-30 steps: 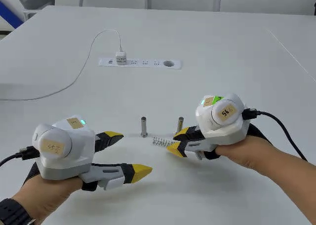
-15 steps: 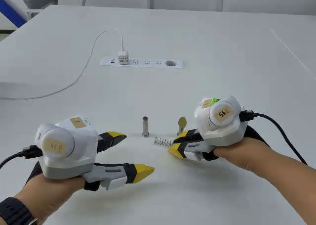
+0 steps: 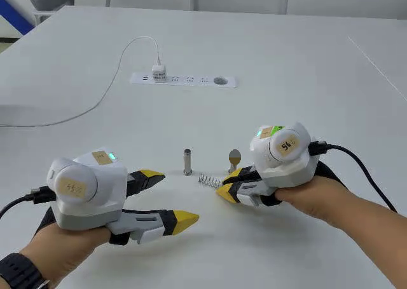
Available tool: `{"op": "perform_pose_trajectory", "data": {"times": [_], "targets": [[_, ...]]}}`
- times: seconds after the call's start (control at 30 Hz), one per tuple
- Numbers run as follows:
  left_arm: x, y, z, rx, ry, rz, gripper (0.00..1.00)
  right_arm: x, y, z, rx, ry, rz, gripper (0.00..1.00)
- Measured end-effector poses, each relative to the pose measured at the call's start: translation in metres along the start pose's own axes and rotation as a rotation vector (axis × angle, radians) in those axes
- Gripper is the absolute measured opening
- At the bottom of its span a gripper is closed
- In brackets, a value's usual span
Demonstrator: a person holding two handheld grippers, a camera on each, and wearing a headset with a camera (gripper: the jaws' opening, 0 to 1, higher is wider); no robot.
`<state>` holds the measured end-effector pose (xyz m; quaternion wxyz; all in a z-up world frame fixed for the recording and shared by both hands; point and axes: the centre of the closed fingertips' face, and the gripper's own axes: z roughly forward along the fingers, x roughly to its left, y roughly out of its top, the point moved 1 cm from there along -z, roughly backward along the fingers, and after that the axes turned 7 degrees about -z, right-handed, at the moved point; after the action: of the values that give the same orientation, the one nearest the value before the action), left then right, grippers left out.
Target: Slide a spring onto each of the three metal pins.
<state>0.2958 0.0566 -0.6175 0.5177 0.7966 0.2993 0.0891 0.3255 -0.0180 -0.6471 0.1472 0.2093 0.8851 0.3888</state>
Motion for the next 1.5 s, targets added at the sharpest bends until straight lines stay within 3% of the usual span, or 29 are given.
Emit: {"op": "perform_pose_trajectory", "data": {"times": [0.27, 0.53, 0.67, 0.97, 1.27, 1.5], "targets": [[-0.009, 0.001, 0.006, 0.013, -0.027, 0.050, 0.57, 0.011, 0.005, -0.013, 0.012, 0.041, -0.057, 0.11], [-0.015, 0.002, 0.009, 0.017, -0.061, 0.092, 0.52, 0.032, 0.009, -0.029, 0.037, 0.142, -0.136, 0.11], [-0.017, 0.001, 0.010, 0.022, -0.075, 0.113, 0.47, 0.039, 0.008, -0.034, 0.048, 0.177, -0.165, 0.11], [-0.035, -0.001, 0.011, 0.029, -0.151, 0.184, 0.33, 0.053, 0.011, -0.039, 0.064, 0.248, -0.212, 0.11], [-0.050, -0.005, 0.013, 0.048, -0.202, 0.275, 0.20, 0.061, 0.008, -0.043, 0.094, 0.290, -0.245, 0.11], [-0.052, -0.005, 0.015, 0.054, -0.209, 0.307, 0.13, 0.064, 0.009, -0.046, 0.104, 0.304, -0.255, 0.11]]}}
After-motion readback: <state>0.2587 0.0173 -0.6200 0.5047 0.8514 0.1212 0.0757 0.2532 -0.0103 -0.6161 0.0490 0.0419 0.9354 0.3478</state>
